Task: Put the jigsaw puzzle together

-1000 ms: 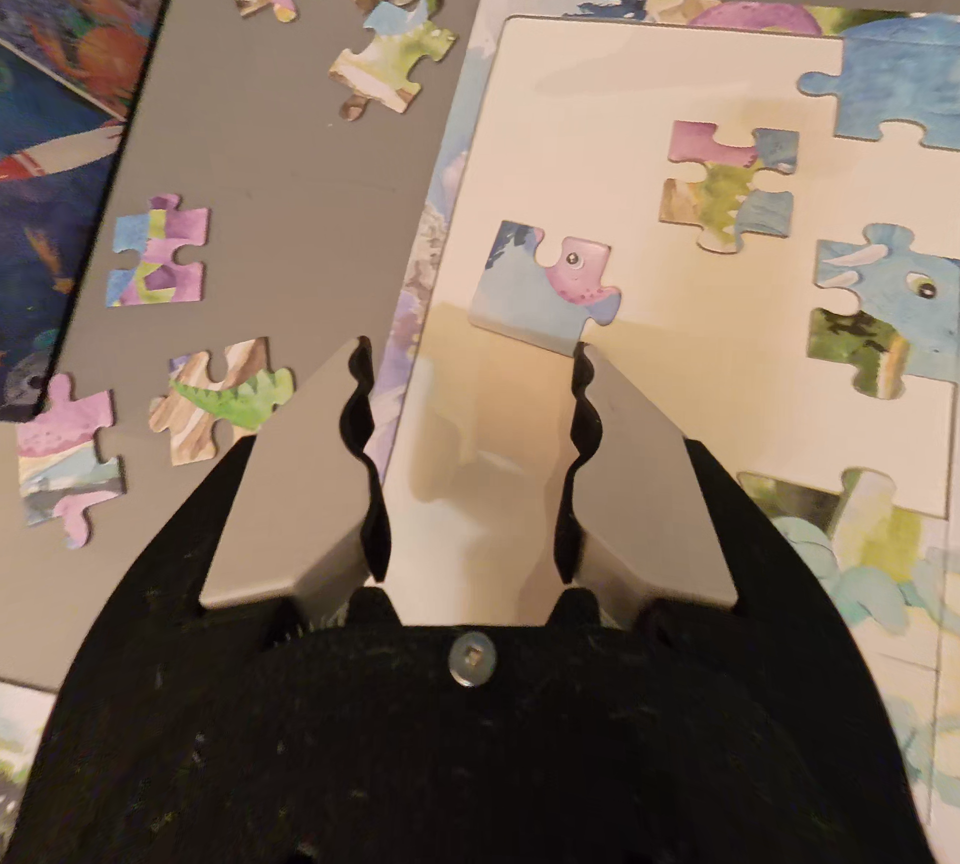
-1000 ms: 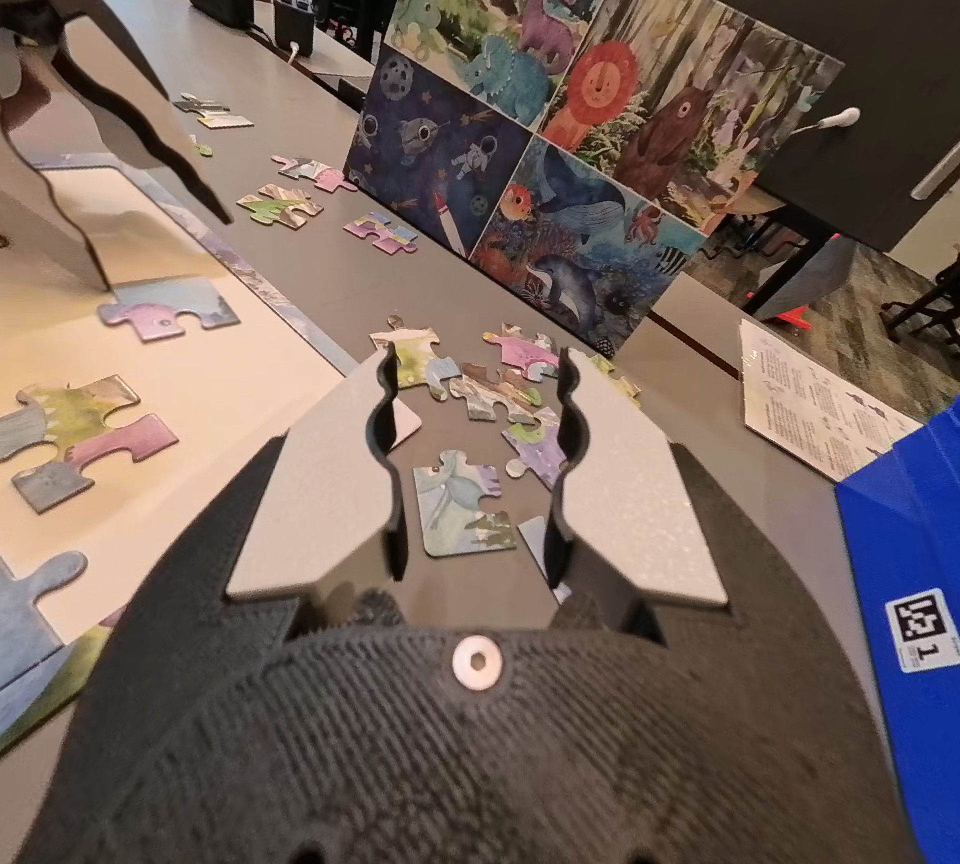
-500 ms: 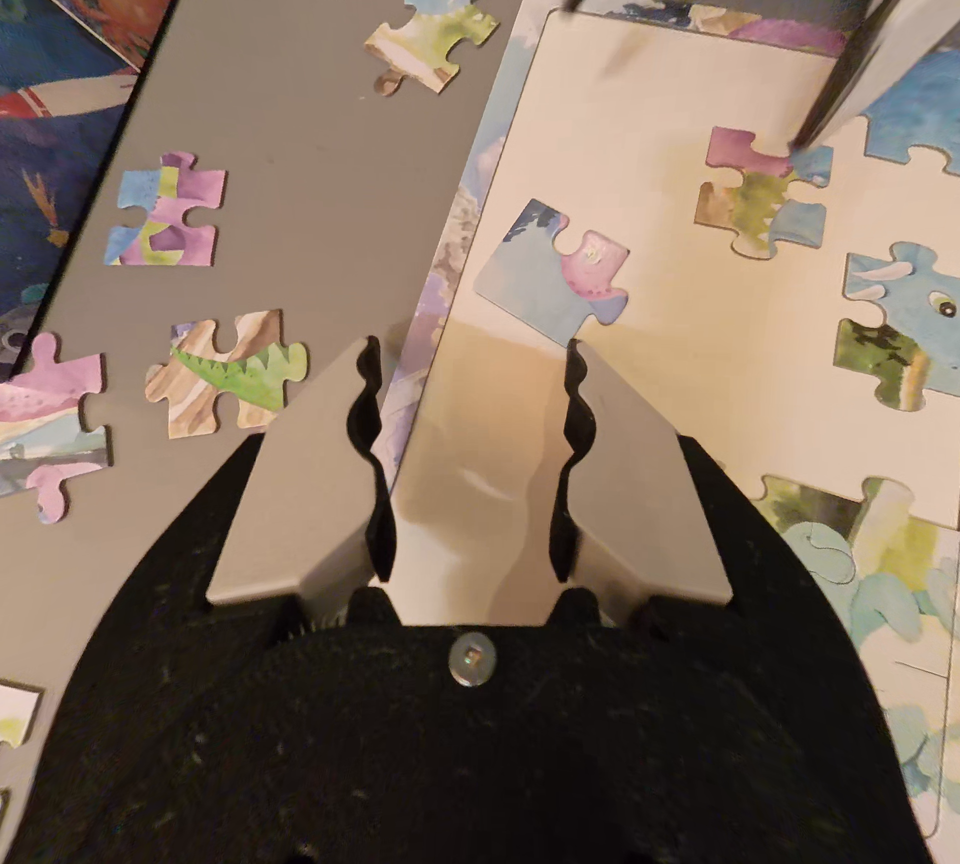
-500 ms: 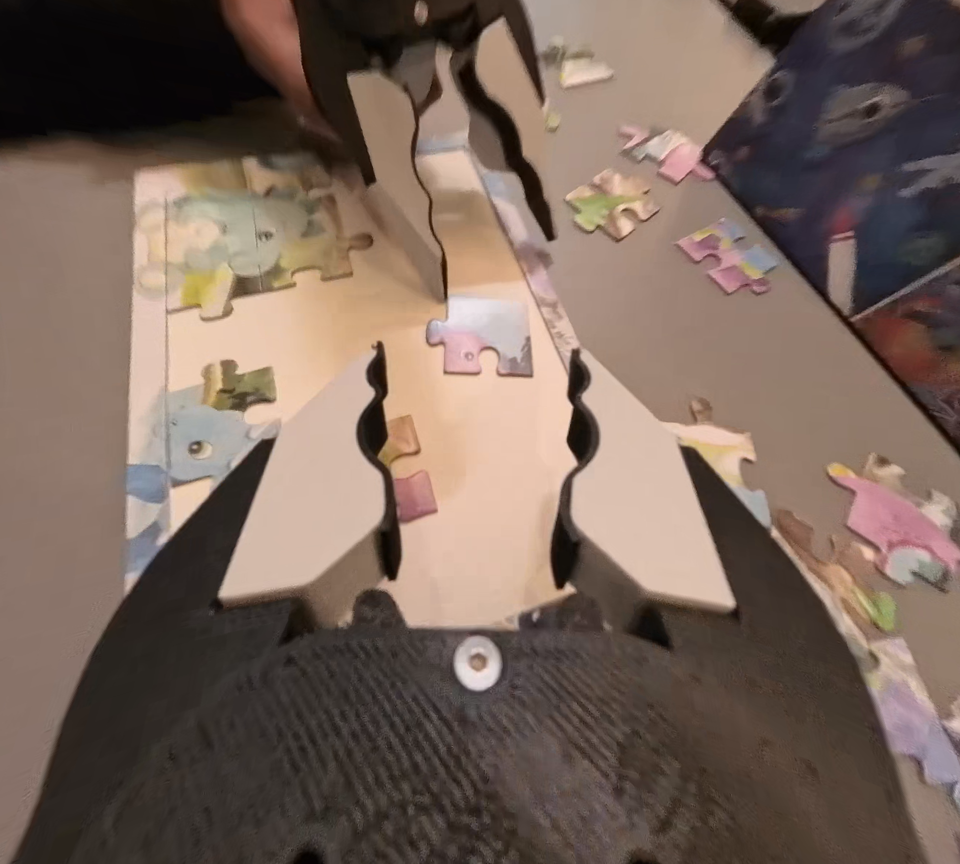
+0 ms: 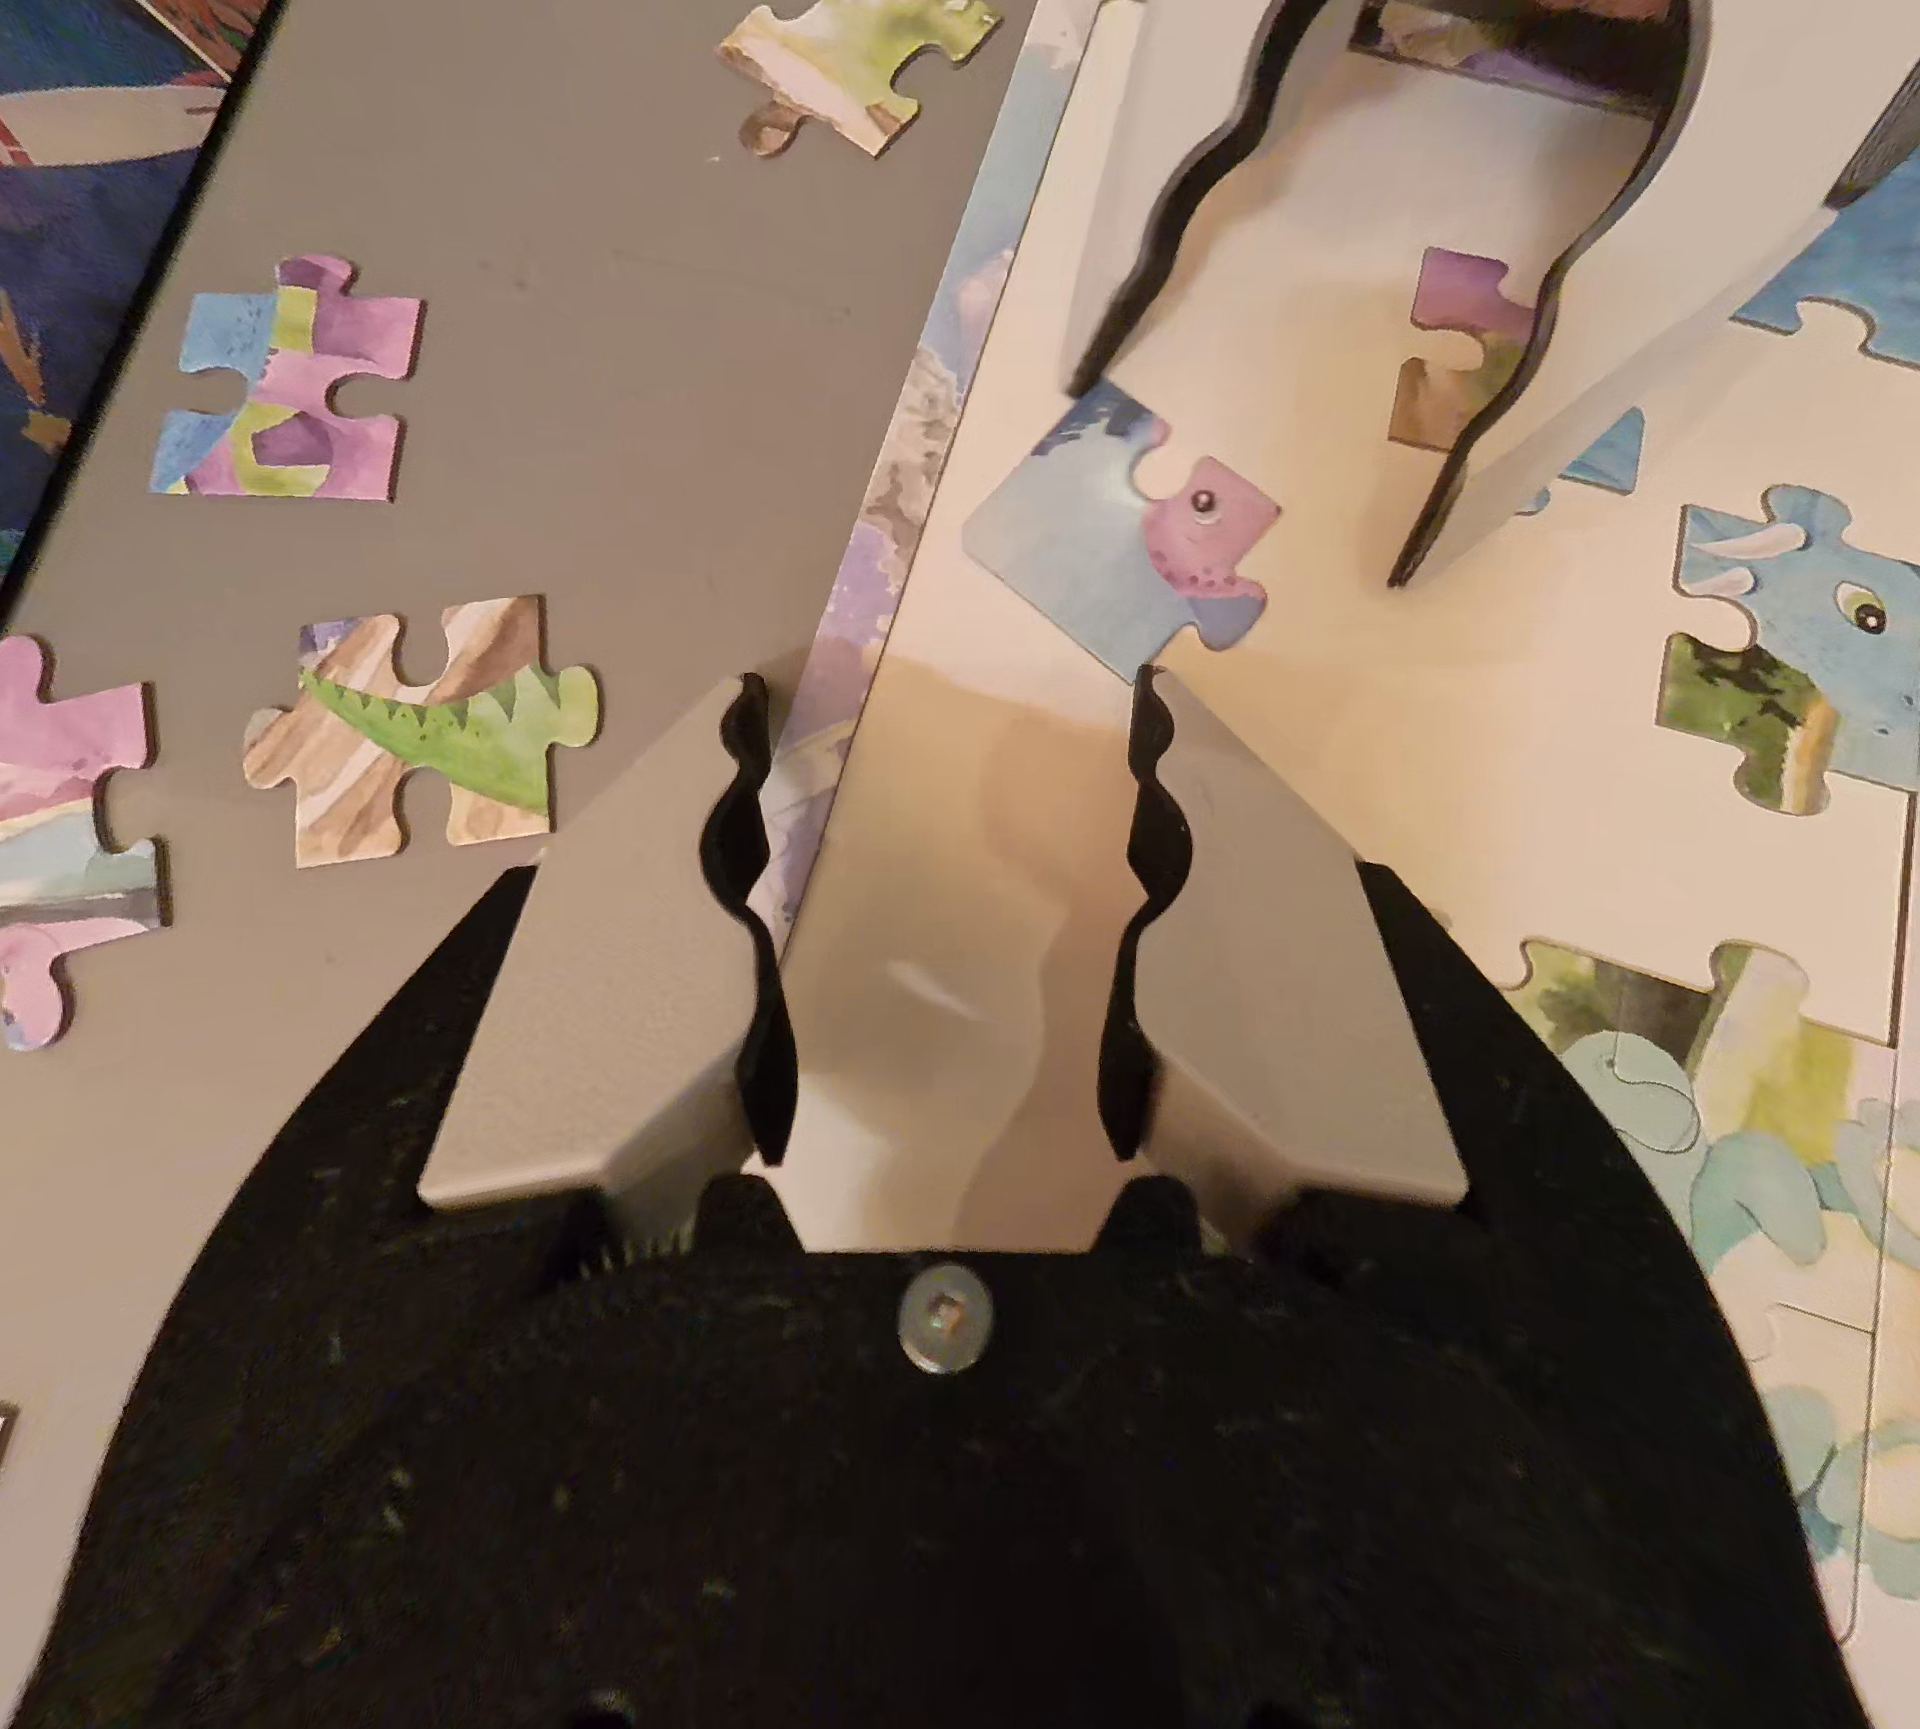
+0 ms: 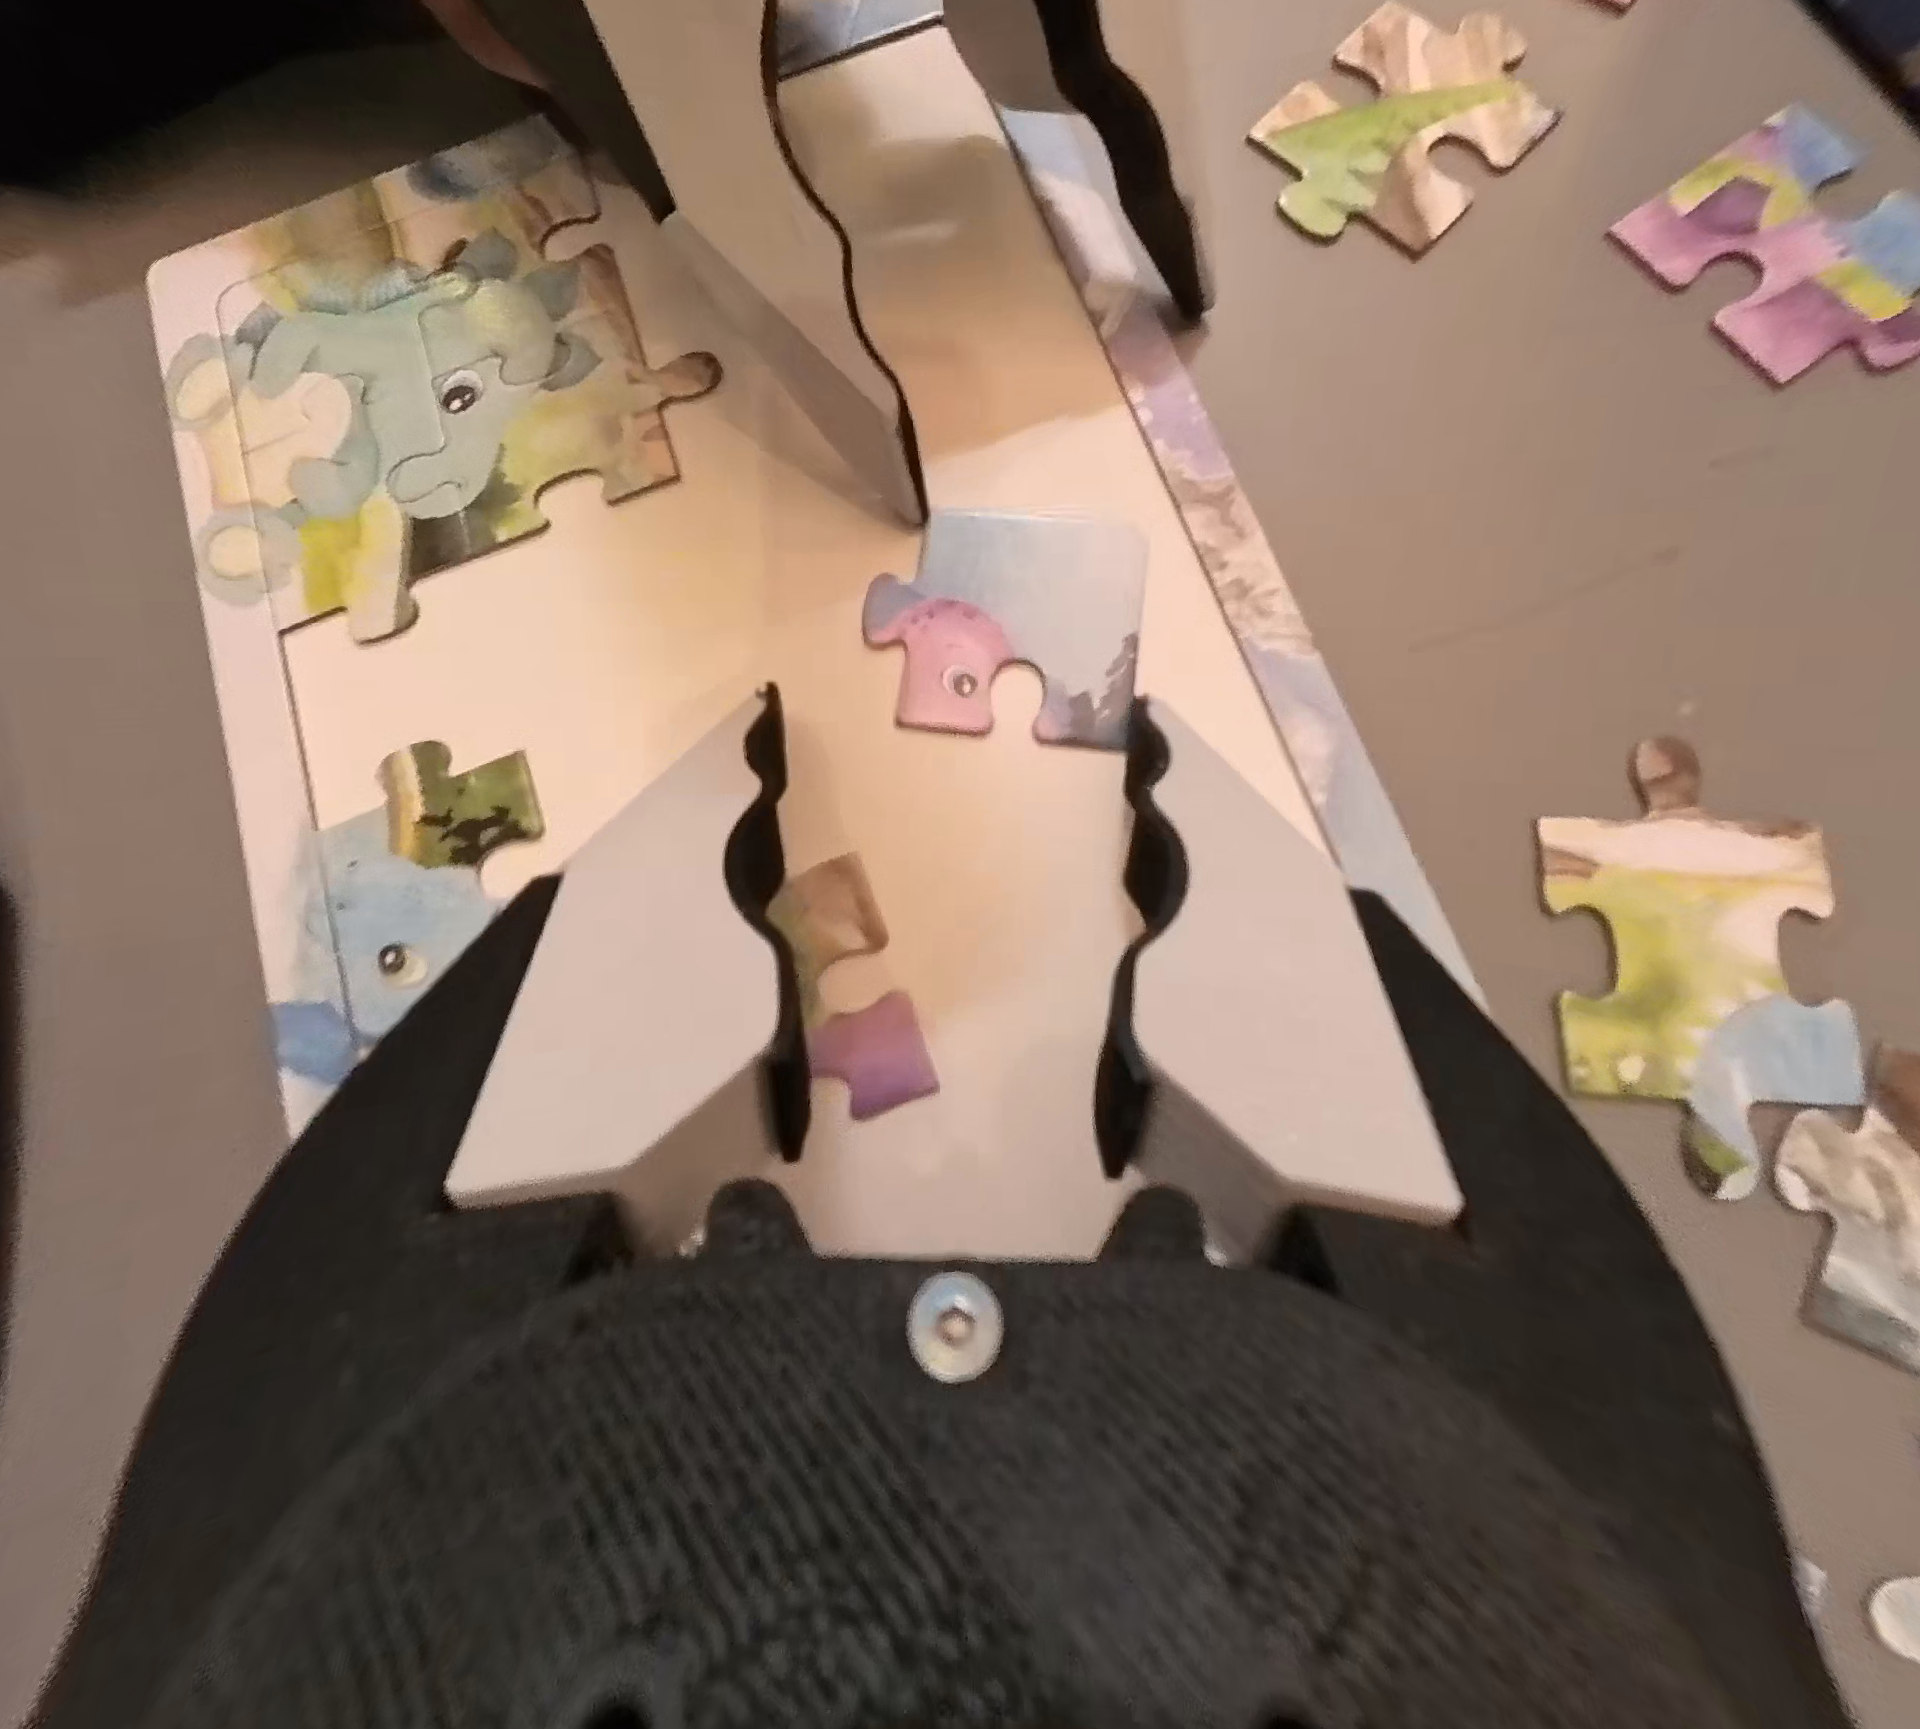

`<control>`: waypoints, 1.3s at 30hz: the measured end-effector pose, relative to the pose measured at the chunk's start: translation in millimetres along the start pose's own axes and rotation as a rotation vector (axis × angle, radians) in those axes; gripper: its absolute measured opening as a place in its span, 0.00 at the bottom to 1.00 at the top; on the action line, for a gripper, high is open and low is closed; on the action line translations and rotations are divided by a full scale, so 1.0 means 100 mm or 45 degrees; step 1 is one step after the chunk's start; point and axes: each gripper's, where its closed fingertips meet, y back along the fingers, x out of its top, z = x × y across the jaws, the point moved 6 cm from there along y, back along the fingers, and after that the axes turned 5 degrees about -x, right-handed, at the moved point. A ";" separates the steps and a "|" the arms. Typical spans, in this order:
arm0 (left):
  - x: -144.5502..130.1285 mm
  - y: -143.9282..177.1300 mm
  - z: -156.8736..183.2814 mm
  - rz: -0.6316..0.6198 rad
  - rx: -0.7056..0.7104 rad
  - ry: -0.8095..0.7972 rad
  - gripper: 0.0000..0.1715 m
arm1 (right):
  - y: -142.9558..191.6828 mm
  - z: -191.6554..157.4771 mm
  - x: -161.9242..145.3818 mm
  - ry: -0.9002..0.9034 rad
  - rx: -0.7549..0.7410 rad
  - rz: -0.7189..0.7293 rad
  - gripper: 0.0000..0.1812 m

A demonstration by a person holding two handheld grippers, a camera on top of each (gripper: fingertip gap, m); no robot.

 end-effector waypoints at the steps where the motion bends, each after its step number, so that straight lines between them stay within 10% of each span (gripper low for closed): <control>1: 0.00 0.00 0.00 0.001 -0.001 0.000 0.41 | 0.03 -0.03 -0.02 0.000 0.030 -0.002 0.35; 10: 0.01 -0.01 -0.01 0.011 0.010 0.008 0.39 | 0.15 -0.06 0.19 0.040 0.049 0.311 0.25; 17: 0.03 -0.03 0.00 0.016 0.031 0.002 0.35 | -0.21 -0.08 0.15 0.229 0.070 0.050 0.35; 23: 0.04 -0.04 0.00 0.016 0.051 0.004 0.32 | -0.08 0.04 0.05 0.226 0.040 0.001 0.21; 39: 0.05 -0.04 0.02 0.018 0.069 -0.037 0.31 | 0.44 0.42 -0.36 -0.035 -0.212 -0.034 0.23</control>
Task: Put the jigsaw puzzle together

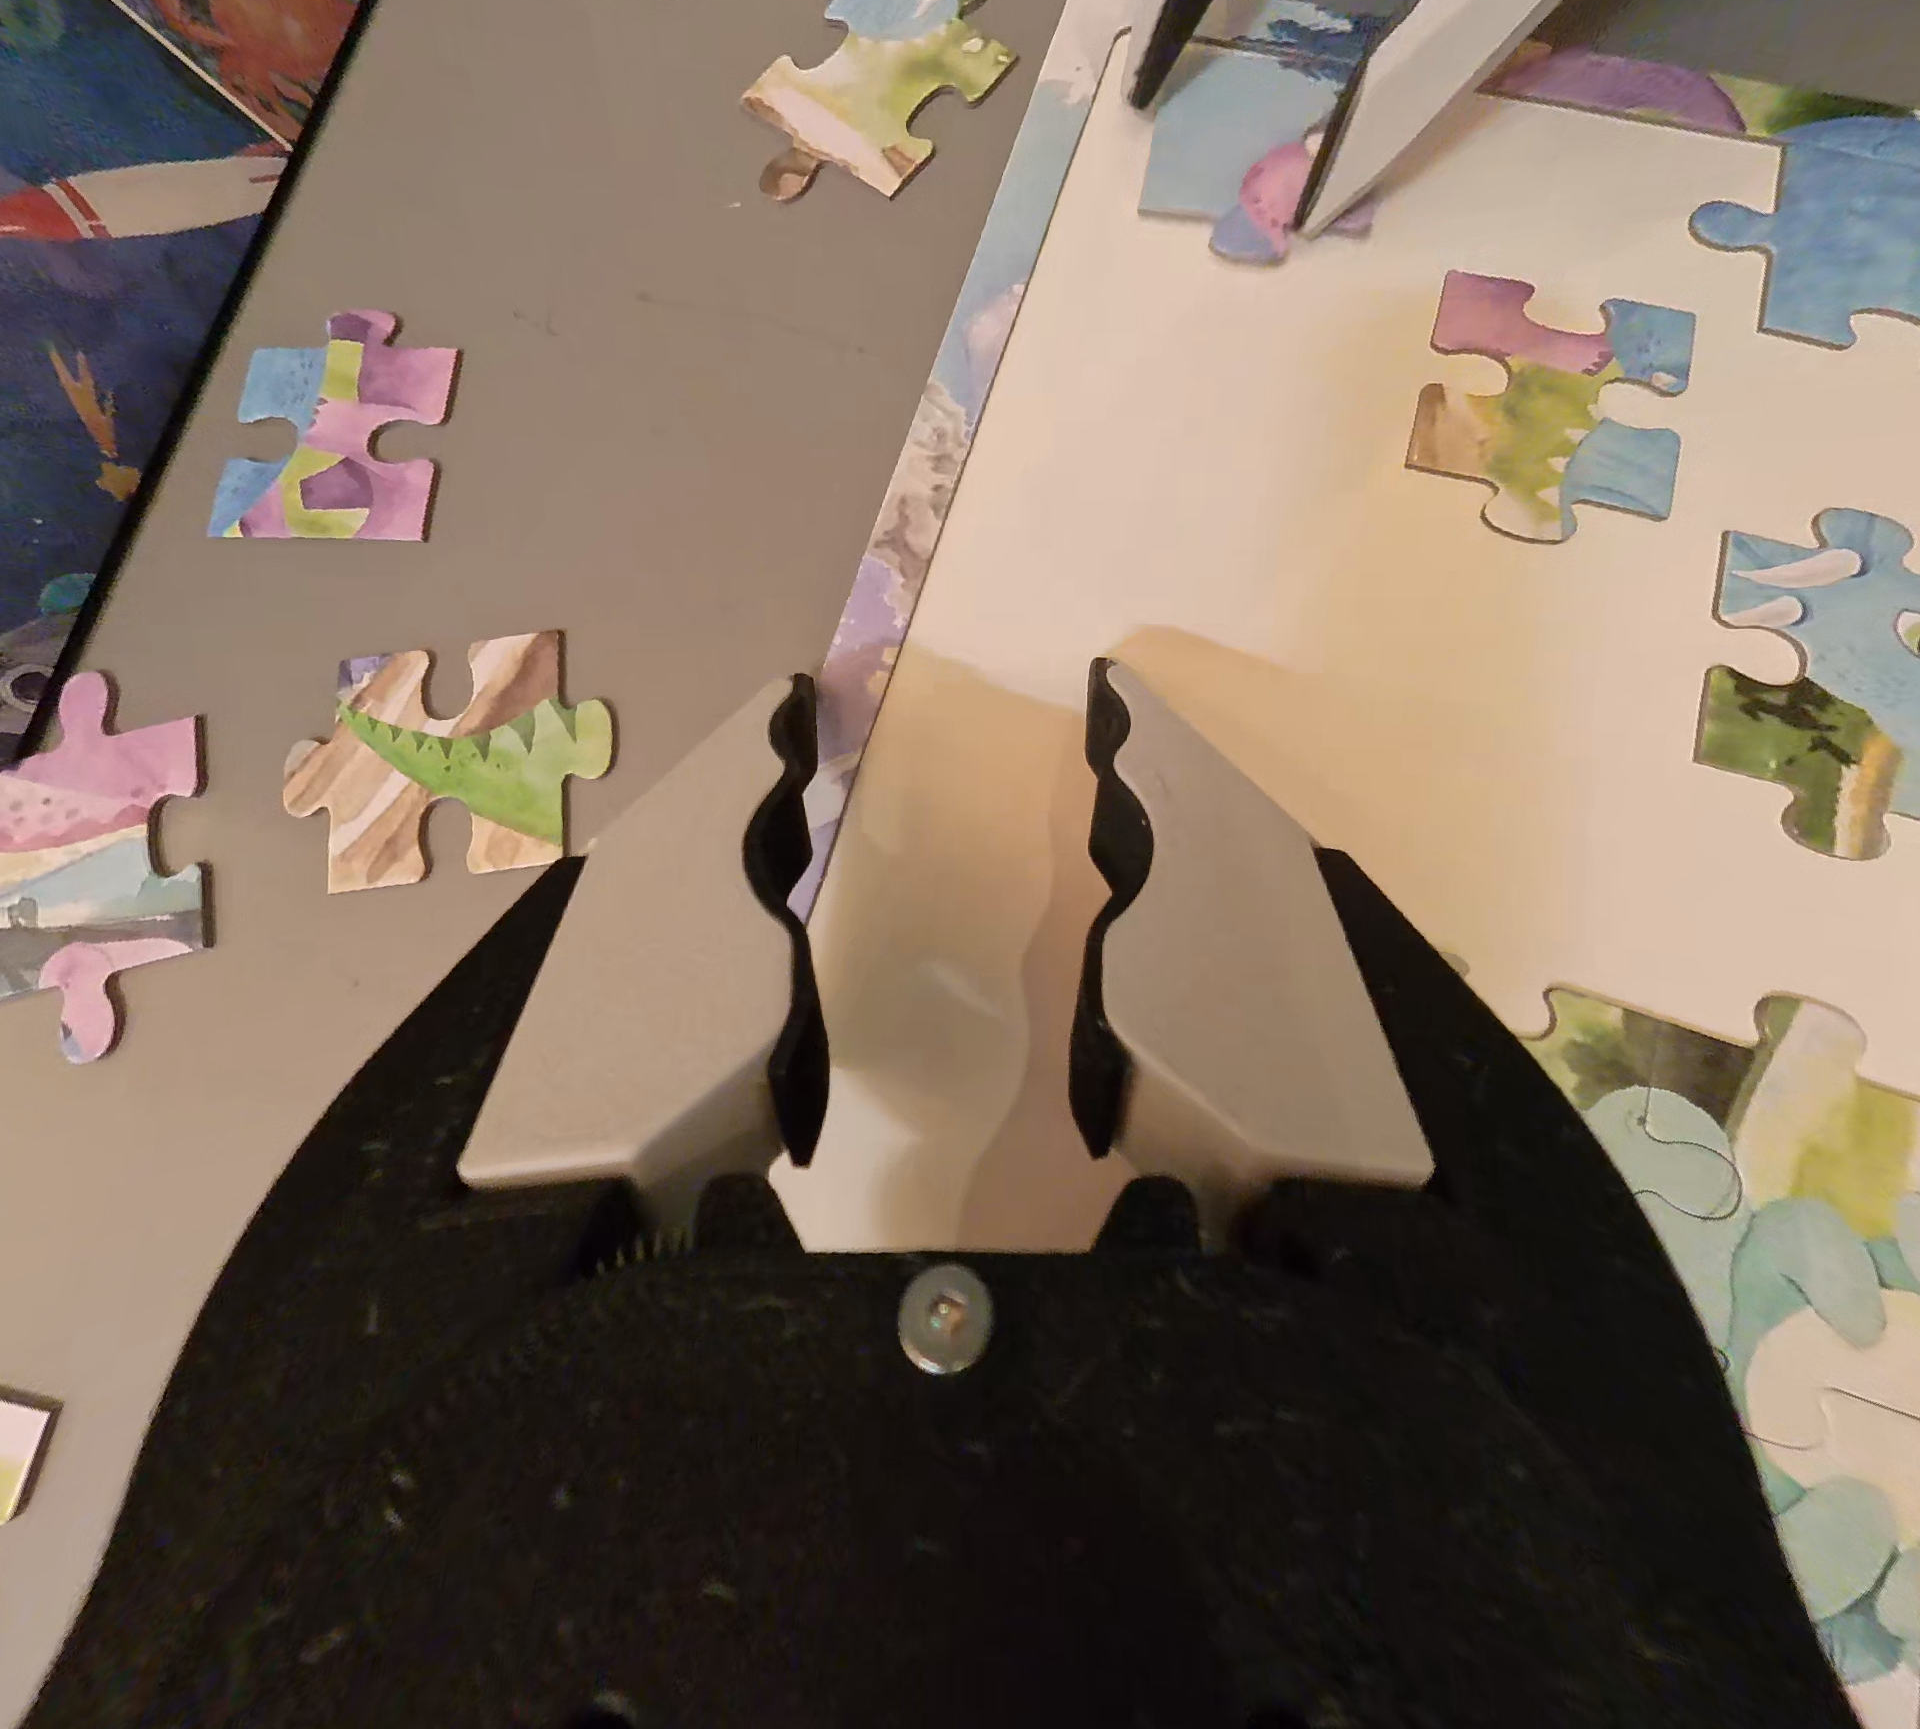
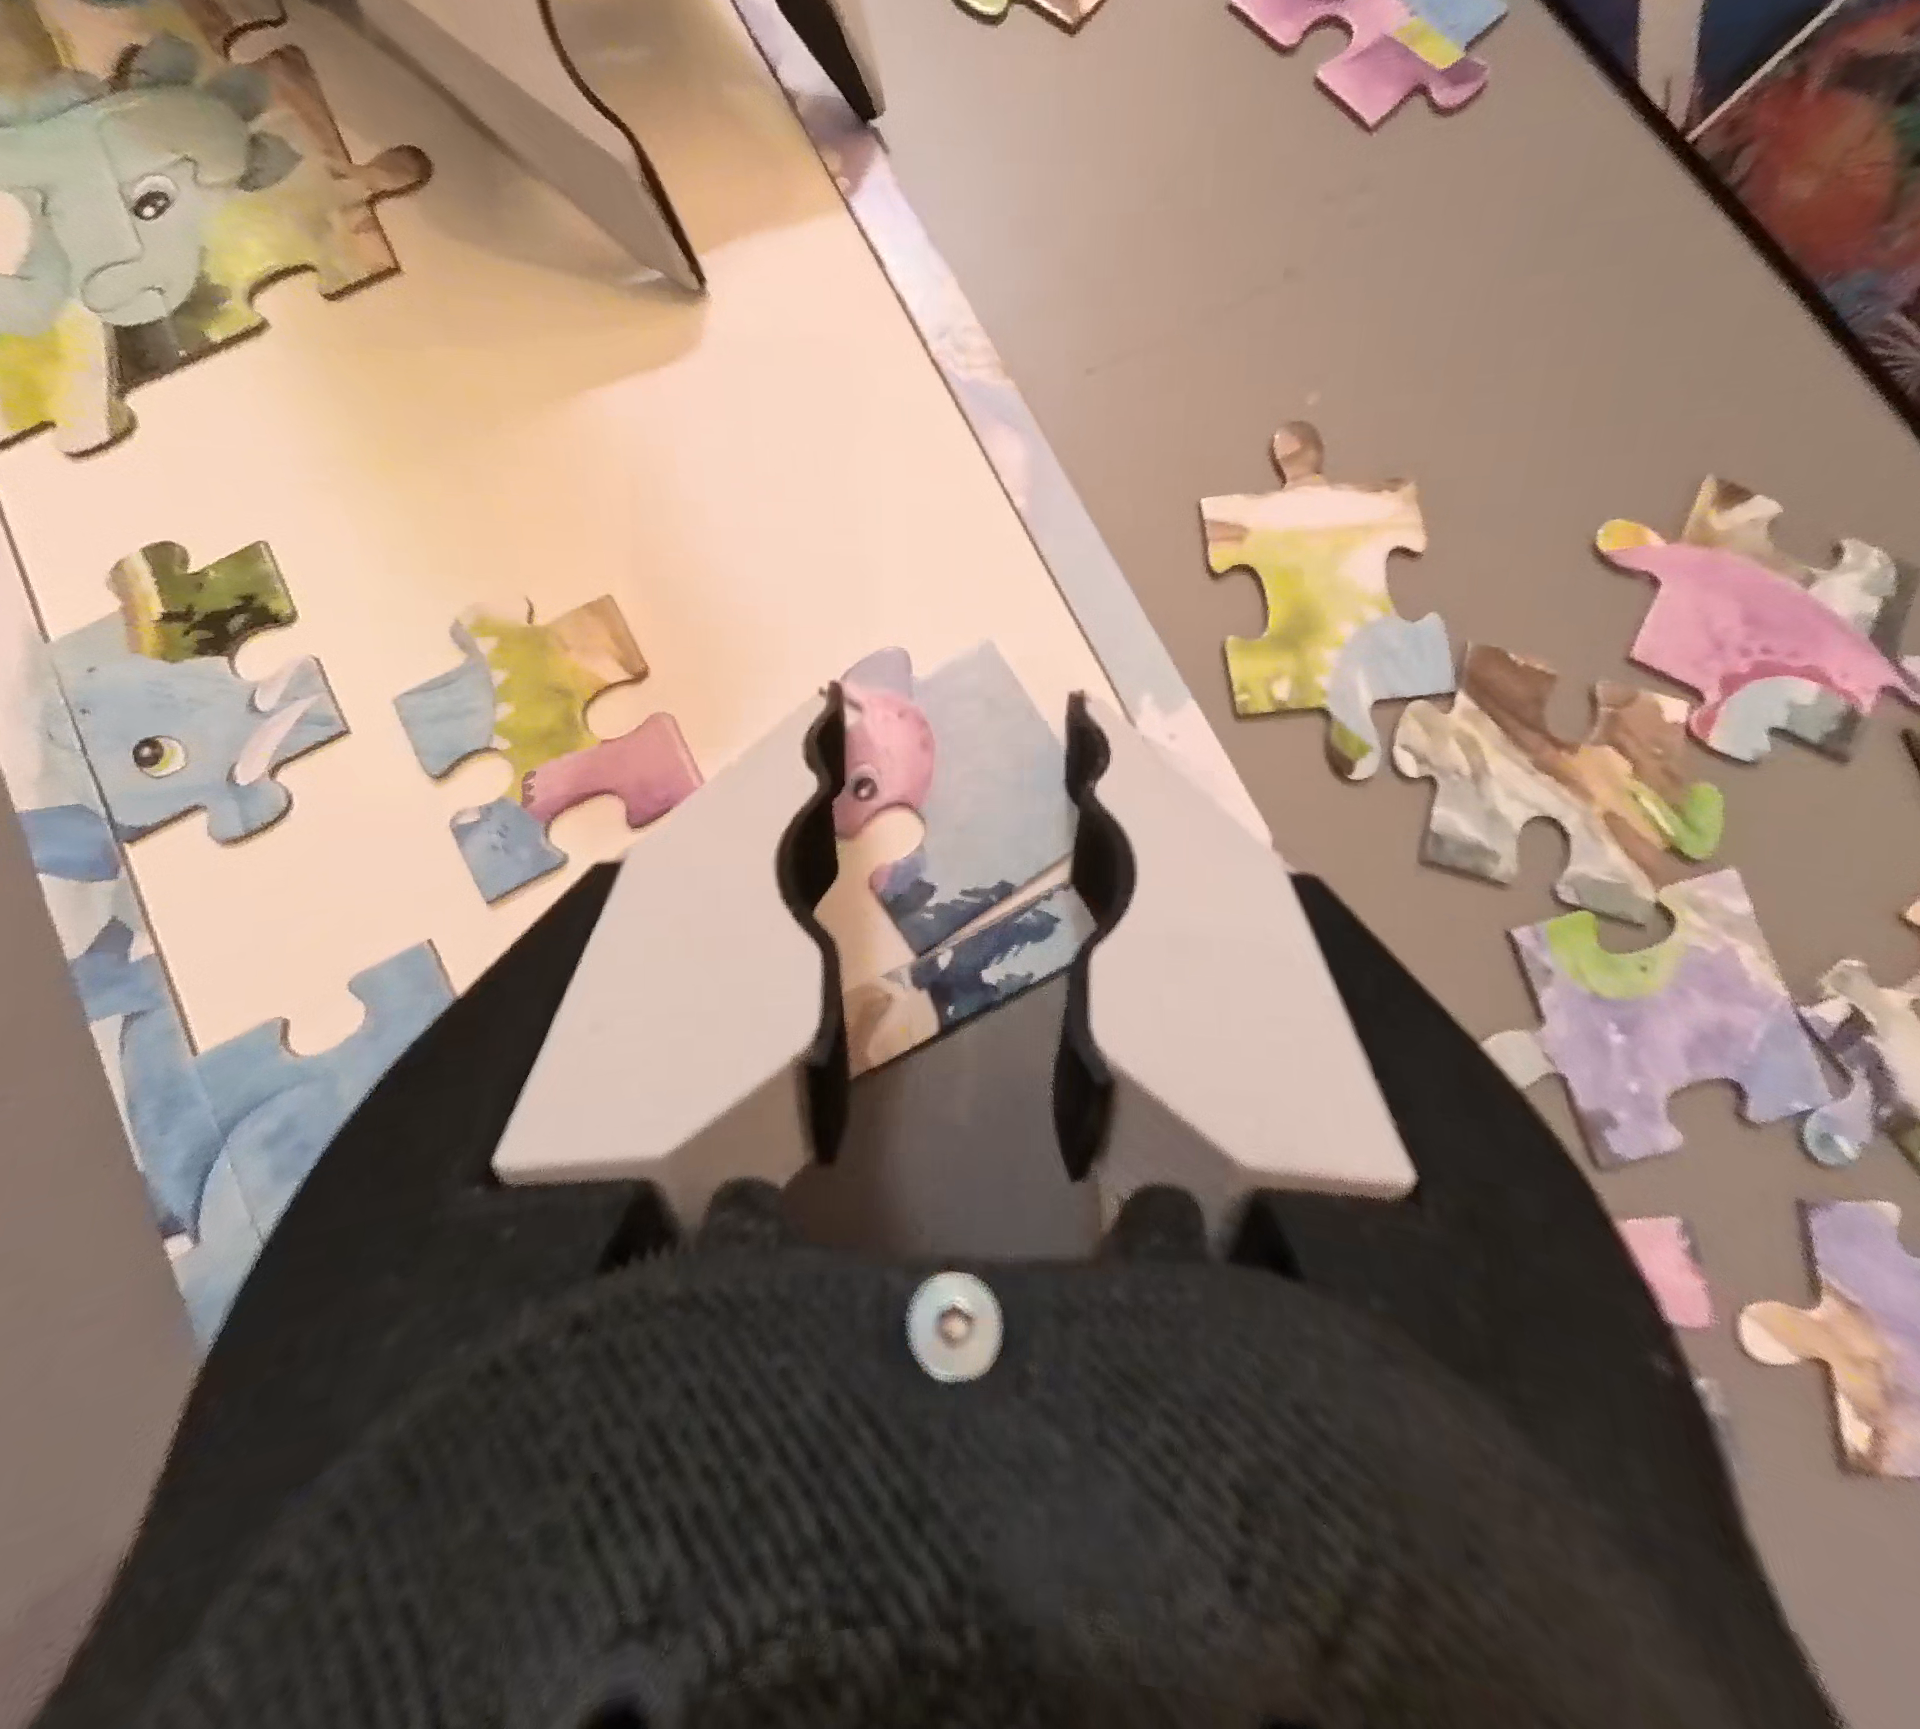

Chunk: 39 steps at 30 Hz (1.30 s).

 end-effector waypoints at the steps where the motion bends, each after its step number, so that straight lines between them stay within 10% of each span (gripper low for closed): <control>1: 0.00 0.00 0.00 0.000 0.000 -0.003 0.30 | 0.02 0.00 0.00 0.009 -0.002 0.020 0.23; 39: 0.02 -0.01 0.02 0.008 0.054 -0.064 0.29 | 0.03 0.13 -0.09 0.117 -0.175 0.041 0.28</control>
